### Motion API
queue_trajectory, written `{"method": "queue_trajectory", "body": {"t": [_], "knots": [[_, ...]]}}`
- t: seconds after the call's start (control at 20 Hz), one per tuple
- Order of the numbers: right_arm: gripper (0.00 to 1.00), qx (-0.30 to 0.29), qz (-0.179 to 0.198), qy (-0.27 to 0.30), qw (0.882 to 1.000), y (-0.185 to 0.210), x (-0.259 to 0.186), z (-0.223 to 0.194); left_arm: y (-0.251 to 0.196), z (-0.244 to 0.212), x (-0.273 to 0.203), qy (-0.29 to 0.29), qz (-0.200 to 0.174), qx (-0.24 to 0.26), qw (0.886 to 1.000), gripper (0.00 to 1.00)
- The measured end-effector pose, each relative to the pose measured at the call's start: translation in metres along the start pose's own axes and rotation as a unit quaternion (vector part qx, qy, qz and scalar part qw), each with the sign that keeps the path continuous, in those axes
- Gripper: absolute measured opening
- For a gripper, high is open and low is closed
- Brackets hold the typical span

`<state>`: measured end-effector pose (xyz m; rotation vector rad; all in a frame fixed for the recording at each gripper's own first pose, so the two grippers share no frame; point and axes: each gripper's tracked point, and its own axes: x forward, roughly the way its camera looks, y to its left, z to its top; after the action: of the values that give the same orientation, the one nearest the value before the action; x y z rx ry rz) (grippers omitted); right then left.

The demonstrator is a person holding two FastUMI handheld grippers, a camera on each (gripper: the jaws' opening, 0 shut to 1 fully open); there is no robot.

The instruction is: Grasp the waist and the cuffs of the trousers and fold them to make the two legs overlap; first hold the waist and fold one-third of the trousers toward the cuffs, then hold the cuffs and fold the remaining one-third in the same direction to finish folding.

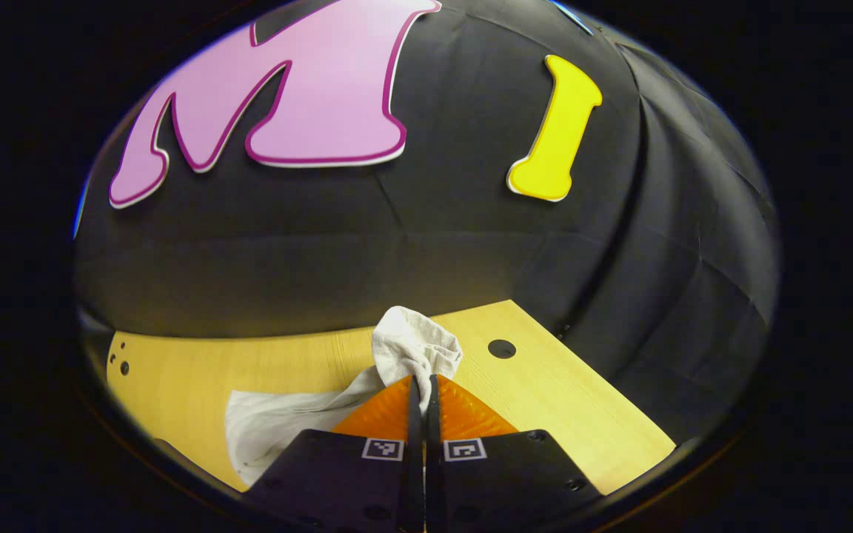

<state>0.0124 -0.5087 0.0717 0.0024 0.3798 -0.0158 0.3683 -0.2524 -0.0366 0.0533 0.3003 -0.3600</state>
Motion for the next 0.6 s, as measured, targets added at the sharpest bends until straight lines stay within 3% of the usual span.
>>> {"method": "queue_trajectory", "body": {"t": [0.1, 0.2, 0.3, 0.35, 0.4, 0.45, 0.6], "knots": [[0.99, 0.005, 0.002, 0.003, 1.000, -0.002, -0.001, -0.003, -0.009, -0.010, 0.010, 0.004, -0.004, -0.024, 1.000, 0.12], [0.99, 0.006, 0.004, 0.003, 1.000, -0.003, -0.003, -0.003, -0.010, -0.019, 0.012, 0.012, -0.001, -0.034, 0.999, 0.25], [0.99, 0.004, 0.008, 0.001, 1.000, -0.002, -0.004, -0.003, 0.002, -0.023, -0.001, 0.009, 0.007, -0.038, 0.999, 0.55], [0.99, 0.003, 0.009, 0.000, 1.000, -0.001, -0.004, -0.001, 0.011, -0.022, -0.011, 0.004, 0.016, -0.040, 0.999, 0.63], [0.99, 0.002, 0.012, -0.003, 1.000, 0.001, -0.005, 0.001, 0.021, -0.022, -0.022, -0.003, 0.028, -0.042, 0.999, 0.81], [0.99, 0.002, 0.015, -0.005, 1.000, 0.002, -0.007, 0.002, 0.032, -0.022, -0.033, -0.010, 0.044, -0.044, 0.998, 0.93], [0.99, 0.003, 0.022, -0.010, 1.000, 0.007, -0.010, 0.007, 0.072, -0.028, -0.081, -0.026, 0.102, -0.018, 0.994, 0.96]]}}
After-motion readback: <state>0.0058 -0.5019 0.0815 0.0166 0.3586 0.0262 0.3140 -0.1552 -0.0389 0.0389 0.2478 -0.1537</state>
